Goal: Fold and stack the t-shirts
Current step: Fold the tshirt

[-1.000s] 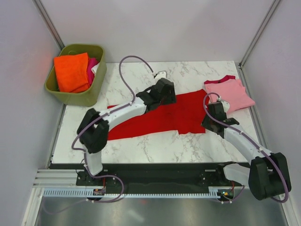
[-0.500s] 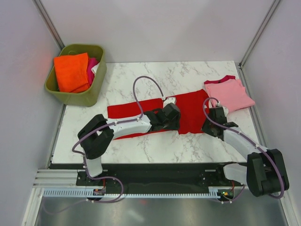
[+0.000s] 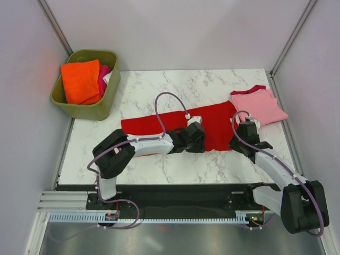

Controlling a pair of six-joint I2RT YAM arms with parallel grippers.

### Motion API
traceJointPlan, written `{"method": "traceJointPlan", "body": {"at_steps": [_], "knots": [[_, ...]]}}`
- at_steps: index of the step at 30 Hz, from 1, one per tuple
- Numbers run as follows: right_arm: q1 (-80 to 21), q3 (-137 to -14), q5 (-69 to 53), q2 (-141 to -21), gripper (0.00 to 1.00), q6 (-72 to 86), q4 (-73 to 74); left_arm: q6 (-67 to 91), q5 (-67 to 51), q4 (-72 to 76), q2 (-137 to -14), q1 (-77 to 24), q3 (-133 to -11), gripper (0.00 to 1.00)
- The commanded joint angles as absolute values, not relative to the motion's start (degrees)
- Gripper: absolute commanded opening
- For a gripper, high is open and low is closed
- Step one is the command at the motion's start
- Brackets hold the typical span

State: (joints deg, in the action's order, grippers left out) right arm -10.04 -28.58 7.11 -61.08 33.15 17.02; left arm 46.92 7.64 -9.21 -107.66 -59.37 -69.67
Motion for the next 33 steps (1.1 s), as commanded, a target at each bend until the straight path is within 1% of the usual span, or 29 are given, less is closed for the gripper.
{"method": "traceJointPlan", "body": {"at_steps": [1,10,17,20,21,23,24,29,33], "knots": [[-9.8,-28.3,5.7,-62.8,0.43,32.4,14.7,49.4,7.0,-7.0,-108.2,-60.0,-68.9,0.49],[-9.8,-27.4,5.9,-67.4,0.38,31.9,11.7,49.7,7.4,-7.3,-110.6,-60.3,-70.7,0.47],[-9.8,-26.5,6.1,-67.5,0.34,32.6,11.3,50.5,6.9,-7.6,-112.6,-60.4,-71.9,0.45],[-9.8,-26.5,6.1,-67.9,0.26,32.6,11.1,51.1,7.0,-7.6,-113.2,-60.5,-72.1,0.43],[-9.8,-26.6,6.0,-68.1,0.19,32.6,11.1,51.1,7.3,-7.6,-113.6,-60.5,-72.2,0.41],[-9.8,-26.7,5.7,-68.2,0.17,32.6,11.1,51.4,8.6,-7.6,-113.6,-60.5,-72.2,0.39],[-9.8,-26.6,5.6,-68.1,0.12,32.6,11.2,51.6,9.0,-7.6,-113.7,-60.5,-72.1,0.38],[-9.8,-26.4,4.8,-66.3,0.03,32.8,11.7,52.6,11.4,-7.6,-114.0,-60.5,-72.4,0.37],[-9.8,-26.4,4.0,-65.1,0.02,33.0,12.3,54.6,13.0,-7.6,-114.4,-60.5,-72.8,0.37]]}}
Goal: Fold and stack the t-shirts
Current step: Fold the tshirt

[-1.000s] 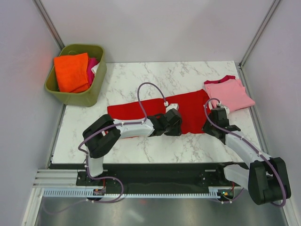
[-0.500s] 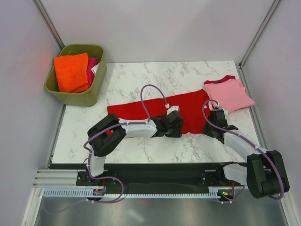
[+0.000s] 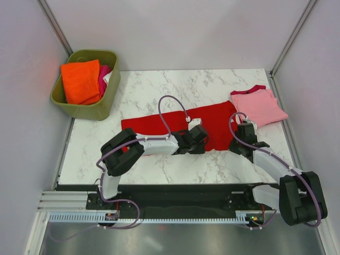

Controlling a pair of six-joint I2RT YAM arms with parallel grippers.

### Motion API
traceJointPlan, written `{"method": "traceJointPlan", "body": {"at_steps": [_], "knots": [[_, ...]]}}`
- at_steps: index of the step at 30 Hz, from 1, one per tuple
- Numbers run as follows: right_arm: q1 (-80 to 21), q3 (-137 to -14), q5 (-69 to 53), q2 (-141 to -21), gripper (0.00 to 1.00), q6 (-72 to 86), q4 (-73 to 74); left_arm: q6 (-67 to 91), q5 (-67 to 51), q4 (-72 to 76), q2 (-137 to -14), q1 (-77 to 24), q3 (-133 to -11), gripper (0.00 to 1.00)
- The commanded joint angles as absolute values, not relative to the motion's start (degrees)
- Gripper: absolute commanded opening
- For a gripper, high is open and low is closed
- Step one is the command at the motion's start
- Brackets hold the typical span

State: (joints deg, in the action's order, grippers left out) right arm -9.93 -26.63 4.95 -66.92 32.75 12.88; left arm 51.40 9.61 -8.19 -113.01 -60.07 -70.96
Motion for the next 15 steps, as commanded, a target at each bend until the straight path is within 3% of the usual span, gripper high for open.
{"method": "traceJointPlan", "body": {"at_steps": [1,9,10,12,15], "knots": [[-9.8,-26.4,3.9,-65.0,0.02,33.0,12.3,56.2,13.9,-7.6,-114.5,-60.5,-72.6,0.37],[-9.8,-26.6,2.9,-63.7,0.02,33.1,13.3,59.8,16.7,-7.4,-117.2,-61.6,-74.6,0.26],[-9.8,-26.7,2.8,-63.7,0.02,33.1,13.4,60.2,17.0,-7.5,-117.3,-61.6,-74.7,0.23],[-9.8,-27.2,2.3,-63.4,0.01,33.1,14.1,60.2,17.1,-7.5,-117.0,-61.8,-74.4,0.06],[-9.8,-28.4,2.2,-62.2,0.01,32.9,15.8,59.9,17.8,-7.9,-114.9,-62.0,-73.1,0.02]]}}
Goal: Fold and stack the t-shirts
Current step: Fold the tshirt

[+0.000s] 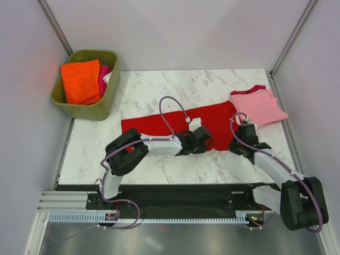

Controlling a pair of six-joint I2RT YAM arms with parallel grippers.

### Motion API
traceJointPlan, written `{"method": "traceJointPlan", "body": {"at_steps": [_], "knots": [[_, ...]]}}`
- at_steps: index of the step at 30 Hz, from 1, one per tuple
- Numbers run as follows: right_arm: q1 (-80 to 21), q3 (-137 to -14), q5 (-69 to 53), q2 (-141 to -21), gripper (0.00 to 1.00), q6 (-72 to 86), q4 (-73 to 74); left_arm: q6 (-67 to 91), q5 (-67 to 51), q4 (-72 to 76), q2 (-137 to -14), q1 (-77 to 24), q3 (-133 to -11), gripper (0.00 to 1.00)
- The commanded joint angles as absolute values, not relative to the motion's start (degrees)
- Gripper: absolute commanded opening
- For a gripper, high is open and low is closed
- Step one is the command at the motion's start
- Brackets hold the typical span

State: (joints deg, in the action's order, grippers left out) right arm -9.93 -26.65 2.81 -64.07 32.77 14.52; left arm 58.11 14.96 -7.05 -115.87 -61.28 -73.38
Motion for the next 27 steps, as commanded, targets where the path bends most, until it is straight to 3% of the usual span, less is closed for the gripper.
{"method": "traceJointPlan", "body": {"at_steps": [1,27], "knots": [[-9.8,-29.0,2.1,-62.0,0.01,32.8,16.2,59.6,17.9,-8.0,-114.3,-62.0,-72.9,0.02],[-1.5,-39.4,-18.9,-70.1,0.04,36.3,21.2,59.2,0.3,-4.7,-107.1,-53.6,-68.8,0.02]]}}
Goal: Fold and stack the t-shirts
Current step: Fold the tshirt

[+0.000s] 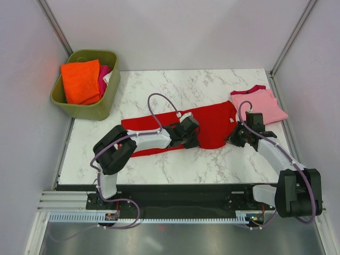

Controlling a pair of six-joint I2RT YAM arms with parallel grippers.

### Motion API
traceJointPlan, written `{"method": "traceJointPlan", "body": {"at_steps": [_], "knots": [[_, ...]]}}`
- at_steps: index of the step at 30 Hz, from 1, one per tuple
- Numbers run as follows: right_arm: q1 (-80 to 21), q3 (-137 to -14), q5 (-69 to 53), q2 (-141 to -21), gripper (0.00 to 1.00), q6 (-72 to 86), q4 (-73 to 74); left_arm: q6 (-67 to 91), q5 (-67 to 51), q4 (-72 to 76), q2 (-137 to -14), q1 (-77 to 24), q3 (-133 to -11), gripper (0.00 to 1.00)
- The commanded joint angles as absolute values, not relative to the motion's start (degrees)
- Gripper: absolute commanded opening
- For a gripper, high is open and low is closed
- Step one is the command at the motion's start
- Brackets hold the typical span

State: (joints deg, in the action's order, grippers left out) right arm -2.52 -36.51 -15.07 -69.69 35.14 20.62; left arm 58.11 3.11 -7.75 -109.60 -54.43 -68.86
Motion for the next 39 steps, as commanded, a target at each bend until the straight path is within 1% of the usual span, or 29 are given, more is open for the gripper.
{"method": "traceJointPlan", "body": {"at_steps": [1,5,12,27,33,39], "knots": [[-0.9,-39.7,-19.7,-70.3,0.04,36.5,21.4,59.2,0.1,-4.7,-107.1,-53.6,-69.0,0.02],[-0.3,-40.2,-21.6,-71.3,0.05,39.1,21.8,60.4,-2.8,-3.3,-107.3,-52.6,-69.0,0.02],[3.8,-42.6,-24.6,-73.8,0.04,43.1,21.8,62.5,-6.9,-1.1,-108.1,-50.5,-69.6,0.02],[6.9,-44.2,-23.4,-77.6,0.04,57.1,20.7,68.5,-10.0,1.9,-110.8,-46.9,-70.5,0.02],[8.2,-45.4,-24.4,-80.2,0.03,64.8,17.8,69.9,-11.3,2.5,-112.1,-45.4,-71.4,0.03],[8.5,-46.8,-26.1,-83.8,0.04,72.5,11.9,70.8,-12.8,3.7,-113.8,-43.1,-72.3,0.03]]}}
